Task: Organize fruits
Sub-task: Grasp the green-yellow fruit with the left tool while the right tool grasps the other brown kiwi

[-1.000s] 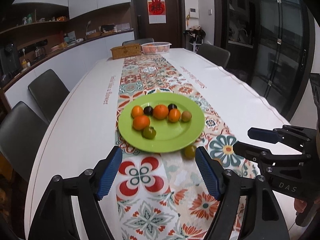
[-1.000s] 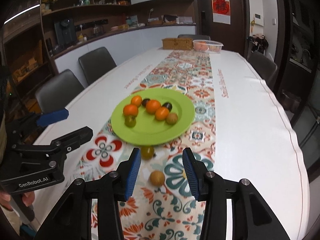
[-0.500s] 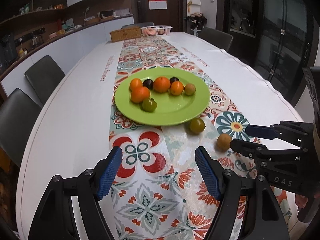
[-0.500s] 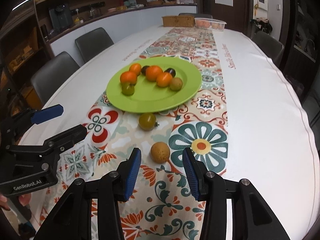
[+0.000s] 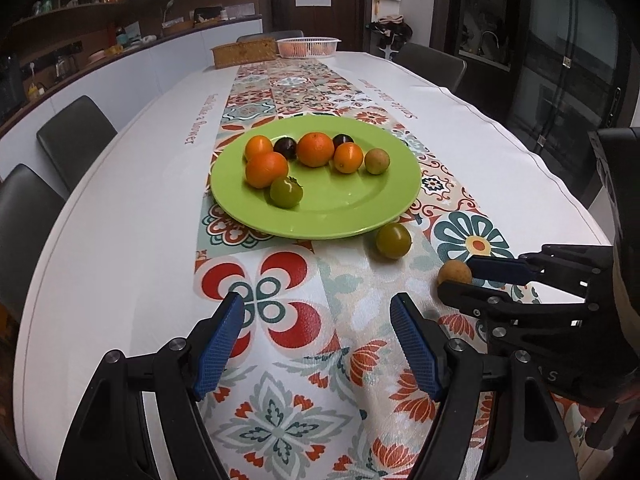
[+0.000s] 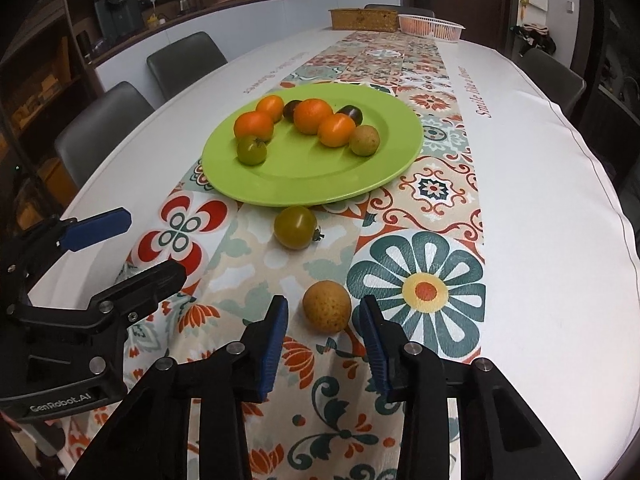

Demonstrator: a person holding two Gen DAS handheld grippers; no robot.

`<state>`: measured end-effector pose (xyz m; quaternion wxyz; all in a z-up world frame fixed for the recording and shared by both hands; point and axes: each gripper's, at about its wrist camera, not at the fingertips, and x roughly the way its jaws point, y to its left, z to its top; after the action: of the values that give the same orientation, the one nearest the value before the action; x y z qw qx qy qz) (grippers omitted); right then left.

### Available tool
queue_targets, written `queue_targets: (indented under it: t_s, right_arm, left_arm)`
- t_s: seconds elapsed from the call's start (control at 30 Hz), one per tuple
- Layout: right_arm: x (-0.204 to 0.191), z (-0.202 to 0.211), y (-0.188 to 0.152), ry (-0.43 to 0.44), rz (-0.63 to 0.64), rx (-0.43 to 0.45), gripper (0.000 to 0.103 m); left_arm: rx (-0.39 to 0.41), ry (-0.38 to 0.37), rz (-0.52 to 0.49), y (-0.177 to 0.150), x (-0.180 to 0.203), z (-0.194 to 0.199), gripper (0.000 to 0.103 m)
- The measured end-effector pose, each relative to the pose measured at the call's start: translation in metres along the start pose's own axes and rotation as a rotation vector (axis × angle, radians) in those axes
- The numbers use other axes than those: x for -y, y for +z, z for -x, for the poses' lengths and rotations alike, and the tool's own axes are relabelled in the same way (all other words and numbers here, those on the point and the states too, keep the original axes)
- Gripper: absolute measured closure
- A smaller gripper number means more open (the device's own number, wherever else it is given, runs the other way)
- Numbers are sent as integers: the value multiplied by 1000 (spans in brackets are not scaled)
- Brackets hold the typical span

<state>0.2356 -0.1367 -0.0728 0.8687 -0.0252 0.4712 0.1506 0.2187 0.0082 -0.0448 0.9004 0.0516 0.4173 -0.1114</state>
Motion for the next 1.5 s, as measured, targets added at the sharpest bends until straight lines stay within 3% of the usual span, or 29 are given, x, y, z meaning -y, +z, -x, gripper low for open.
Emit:
queue_targets:
  t_s: [0.2, 0.4, 0.63, 0.83, 0.97, 1.5]
  right_arm:
    - [1, -6, 1, 10, -1, -9, 75]
    - [10, 2, -3, 20, -34, 19, 76]
    - [35, 13, -8, 13, -144, 49, 75]
    - [52, 24, -10, -10, -194, 87, 75]
    - [60, 28, -11, -4, -219, 104, 75]
    - [69, 27, -11, 32, -255, 125, 75]
  left_arm:
    - [-1, -1, -2, 0, 1, -2, 28]
    - [7, -8, -29, 5, 10, -7, 28]
    - [24, -69, -19, 13, 25, -17, 30]
    - [10, -119, -11, 25, 36, -31, 42]
    - [-14, -129, 2, 30, 42, -43, 55]
    - [-56, -64, -16, 37, 53, -62, 76]
